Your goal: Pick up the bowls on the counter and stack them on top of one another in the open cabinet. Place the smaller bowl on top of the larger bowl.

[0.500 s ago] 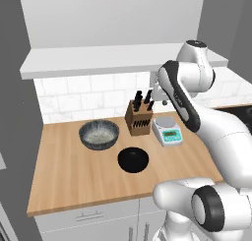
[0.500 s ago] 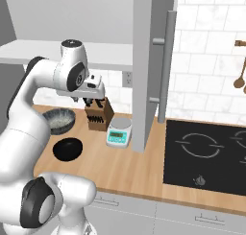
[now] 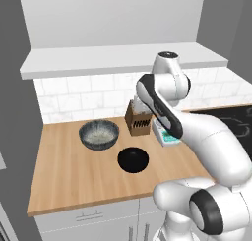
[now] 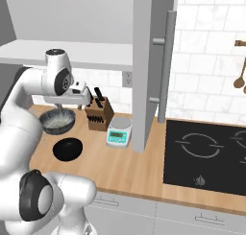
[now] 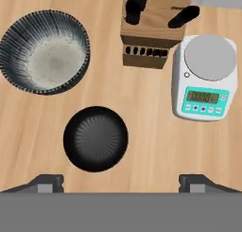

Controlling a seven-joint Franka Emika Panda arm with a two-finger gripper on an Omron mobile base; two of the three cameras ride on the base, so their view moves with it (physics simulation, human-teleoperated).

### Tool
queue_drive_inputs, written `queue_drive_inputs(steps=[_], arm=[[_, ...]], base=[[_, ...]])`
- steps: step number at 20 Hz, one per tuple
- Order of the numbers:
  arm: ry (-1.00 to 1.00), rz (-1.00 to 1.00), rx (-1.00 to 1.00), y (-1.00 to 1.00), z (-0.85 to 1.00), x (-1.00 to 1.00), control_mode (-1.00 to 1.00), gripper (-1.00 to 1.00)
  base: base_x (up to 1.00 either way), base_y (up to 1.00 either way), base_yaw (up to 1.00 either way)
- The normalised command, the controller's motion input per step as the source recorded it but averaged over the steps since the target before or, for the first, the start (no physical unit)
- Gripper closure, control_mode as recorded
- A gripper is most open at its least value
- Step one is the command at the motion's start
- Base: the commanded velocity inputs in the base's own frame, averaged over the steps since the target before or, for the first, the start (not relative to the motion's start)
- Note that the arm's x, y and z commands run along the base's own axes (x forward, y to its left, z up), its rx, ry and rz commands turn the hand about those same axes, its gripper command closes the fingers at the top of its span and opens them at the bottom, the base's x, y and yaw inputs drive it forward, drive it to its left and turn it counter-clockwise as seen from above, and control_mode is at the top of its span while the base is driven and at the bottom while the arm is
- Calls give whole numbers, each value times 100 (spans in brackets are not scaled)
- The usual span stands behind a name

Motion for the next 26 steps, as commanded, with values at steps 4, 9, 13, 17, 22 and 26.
queue_drive_inputs(steps=[4,9,13,17,22,26], arm=[[28,0,-20,27,-100,19,-100,-100],[35,-1,-4,-29,-100,23,-100,-100],[32,-2,1,-50,-89,4,-100,-100],[-4,1,3,-3,-22,-1,-100,-100],[-3,-6,13,12,-41,-2,-100,-100],[-2,-7,5,38,-29,0,-100,-100]], base=[[0,0,0],[0,0,0],[0,0,0],[0,0,0],[0,0,0],[0,0,0]])
